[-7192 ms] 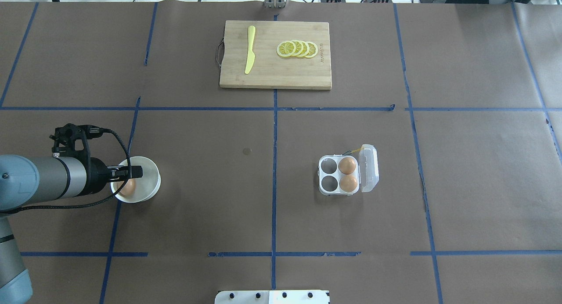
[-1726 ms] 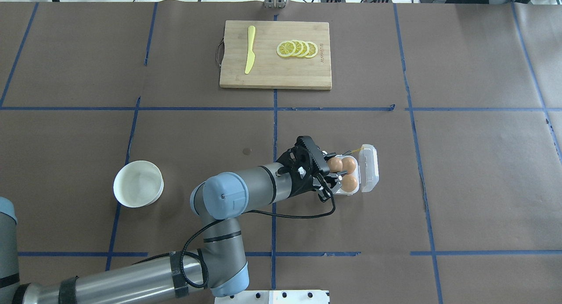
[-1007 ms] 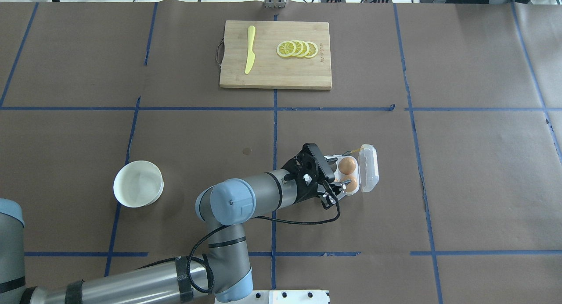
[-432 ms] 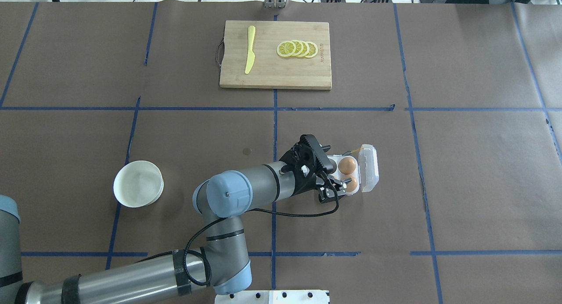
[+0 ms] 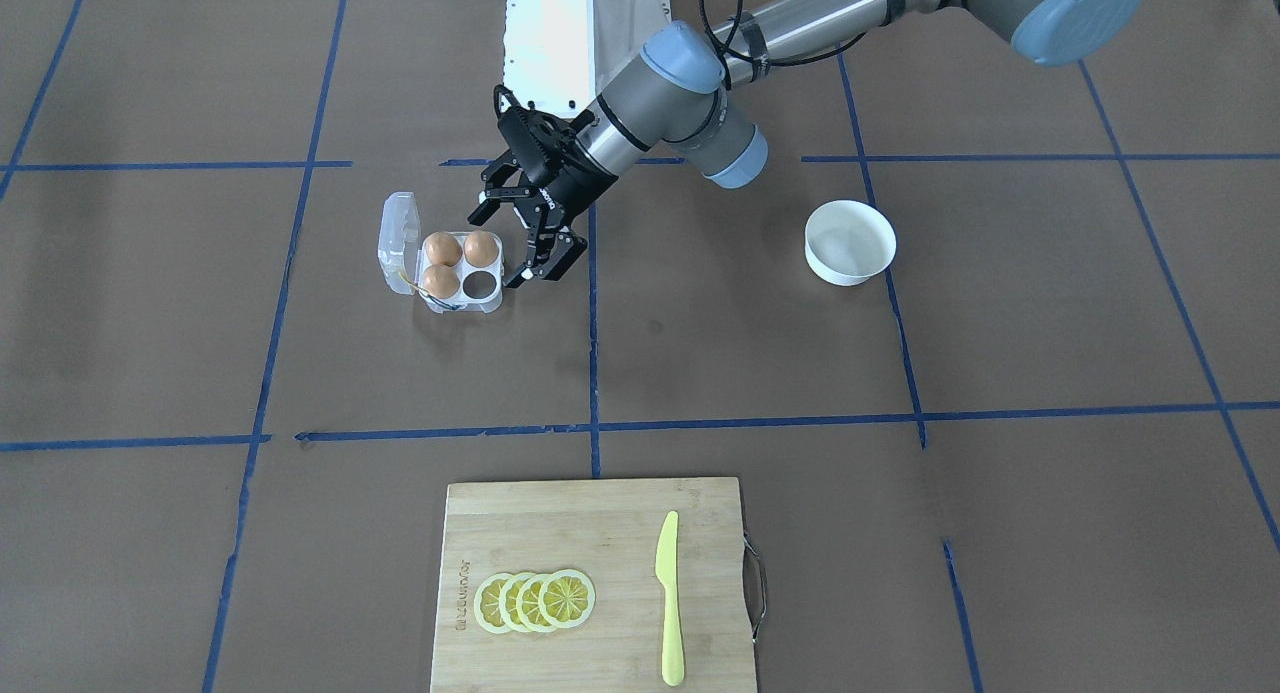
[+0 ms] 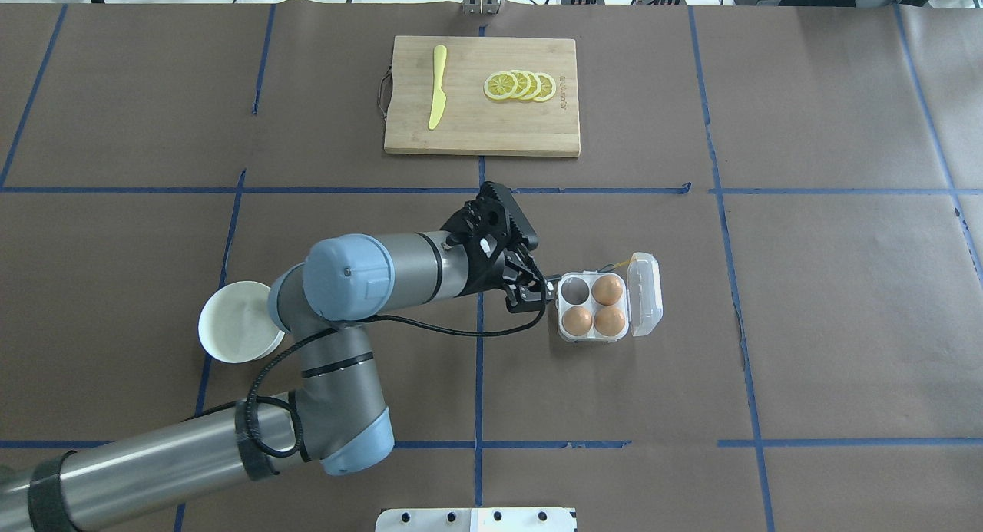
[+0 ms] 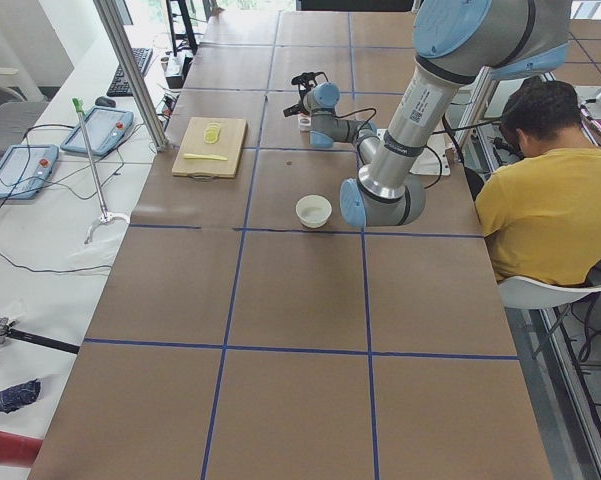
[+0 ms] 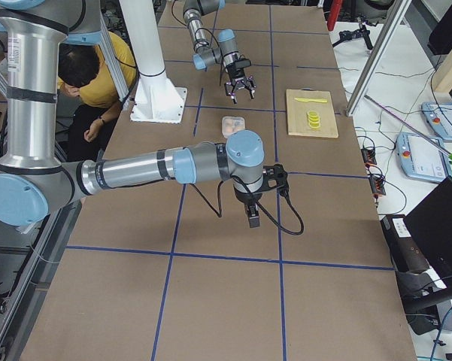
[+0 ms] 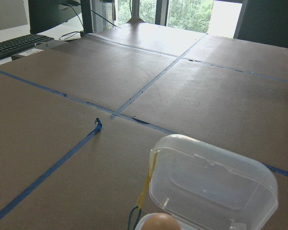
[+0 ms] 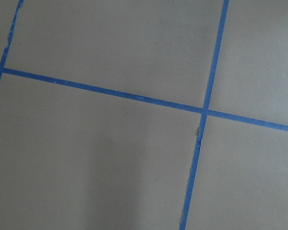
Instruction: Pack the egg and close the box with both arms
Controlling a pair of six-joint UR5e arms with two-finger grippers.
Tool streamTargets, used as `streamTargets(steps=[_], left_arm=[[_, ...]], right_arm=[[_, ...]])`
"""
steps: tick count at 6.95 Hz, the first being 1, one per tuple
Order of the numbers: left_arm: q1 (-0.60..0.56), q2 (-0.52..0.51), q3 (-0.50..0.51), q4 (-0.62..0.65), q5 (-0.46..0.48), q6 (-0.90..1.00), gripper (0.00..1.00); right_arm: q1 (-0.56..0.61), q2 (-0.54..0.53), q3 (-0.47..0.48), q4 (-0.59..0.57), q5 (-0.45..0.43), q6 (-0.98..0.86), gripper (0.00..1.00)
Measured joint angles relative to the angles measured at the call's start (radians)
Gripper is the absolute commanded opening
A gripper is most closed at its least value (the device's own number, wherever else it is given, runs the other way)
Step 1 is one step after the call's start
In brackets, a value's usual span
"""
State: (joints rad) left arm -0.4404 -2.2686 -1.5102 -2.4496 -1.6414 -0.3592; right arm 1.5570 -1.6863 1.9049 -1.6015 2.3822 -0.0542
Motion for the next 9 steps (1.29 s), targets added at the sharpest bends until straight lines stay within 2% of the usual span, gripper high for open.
streamTargets(steps=[2,4,6,9], left_arm=[[-0.154,0.081,-0.196,0.344,-0.148,0.003,0.99],[-0.365,0.175,-0.320,0.592,-0.277,0.036,1.00],[-0.528,0.342,-0.346,0.670,-0.393,0.085,1.00],[-0.779,0.465,-0.229,0.675,-0.429,0.142,1.00]], right_arm=[[0.000,-0.002,-0.002,0.000,0.000,0.000,1.00],[0.000,-0.004,-0.004,0.000,0.000,0.000,1.00],[0.000,-0.004,-0.008,0.000,0.001,0.001,1.00],[0.000,-0.004,-0.010,0.000,0.002,0.001,1.00]])
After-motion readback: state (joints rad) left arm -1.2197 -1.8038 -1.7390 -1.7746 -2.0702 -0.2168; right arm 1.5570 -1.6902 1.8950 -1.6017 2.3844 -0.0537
